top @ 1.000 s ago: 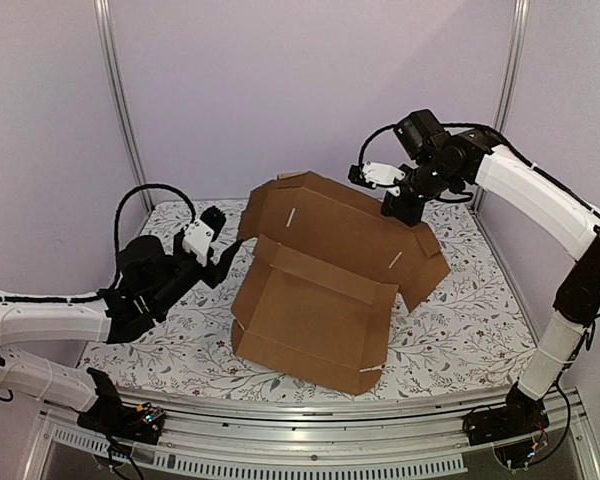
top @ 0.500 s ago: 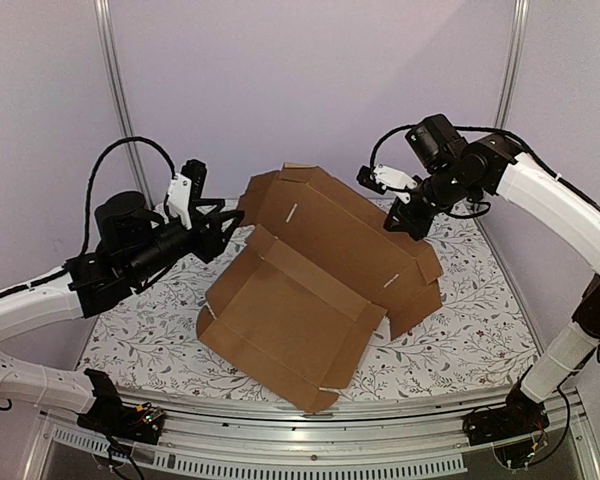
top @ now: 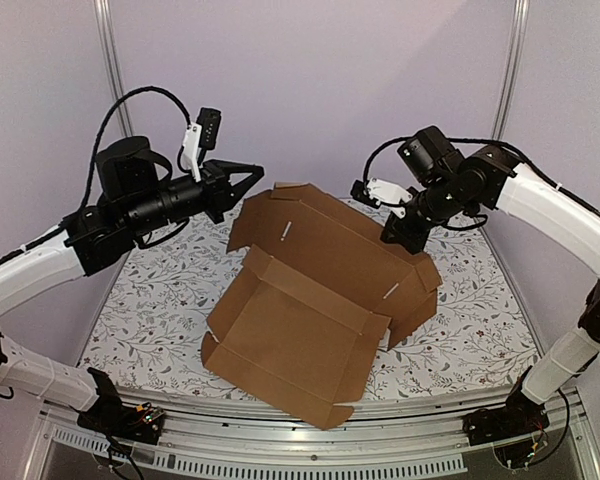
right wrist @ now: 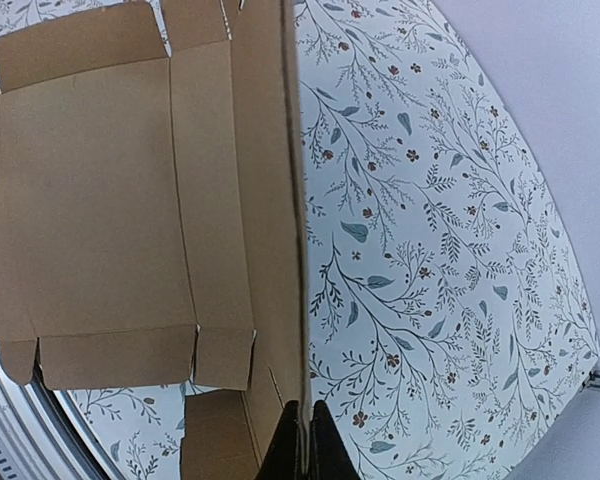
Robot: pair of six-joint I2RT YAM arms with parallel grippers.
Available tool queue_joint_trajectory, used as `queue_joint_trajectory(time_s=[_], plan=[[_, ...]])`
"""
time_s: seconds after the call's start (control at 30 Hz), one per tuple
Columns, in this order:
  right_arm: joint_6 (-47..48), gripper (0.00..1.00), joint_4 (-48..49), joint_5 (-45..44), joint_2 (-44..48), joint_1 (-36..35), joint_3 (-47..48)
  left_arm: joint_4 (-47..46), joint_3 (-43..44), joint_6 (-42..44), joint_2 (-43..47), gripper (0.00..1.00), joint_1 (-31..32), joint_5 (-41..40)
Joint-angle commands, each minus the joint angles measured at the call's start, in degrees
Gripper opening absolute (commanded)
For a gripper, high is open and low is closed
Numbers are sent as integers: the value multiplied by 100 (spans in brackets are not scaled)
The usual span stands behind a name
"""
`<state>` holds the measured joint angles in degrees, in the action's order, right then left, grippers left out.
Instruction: Fold the paper box
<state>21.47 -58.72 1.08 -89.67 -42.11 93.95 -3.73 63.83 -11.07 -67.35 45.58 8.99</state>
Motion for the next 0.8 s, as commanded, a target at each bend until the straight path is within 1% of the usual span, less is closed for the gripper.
queue_joint_trajectory(time_s=[0.0,0.07,0.27,0.5,0.63,0.77], plan=[[-100,0,100,-378,116,-159,-131,354,395,-227,-412,0,38,337],[-95,0,147,-433,144,-214,-163,660,556,-241,-574,0,30,213],[-48,0,250,-586,247,-393,-273,701,765,-345,-847,0,-128,-97],[-4,0,384,-694,326,-511,-385,967,1008,-782,-1146,0,-479,-327],[5,0,416,-820,323,-577,-395,920,974,-993,-1221,0,-668,-81],[-11,0,487,-937,314,-638,-387,1101,1057,-933,-1310,0,-686,118]])
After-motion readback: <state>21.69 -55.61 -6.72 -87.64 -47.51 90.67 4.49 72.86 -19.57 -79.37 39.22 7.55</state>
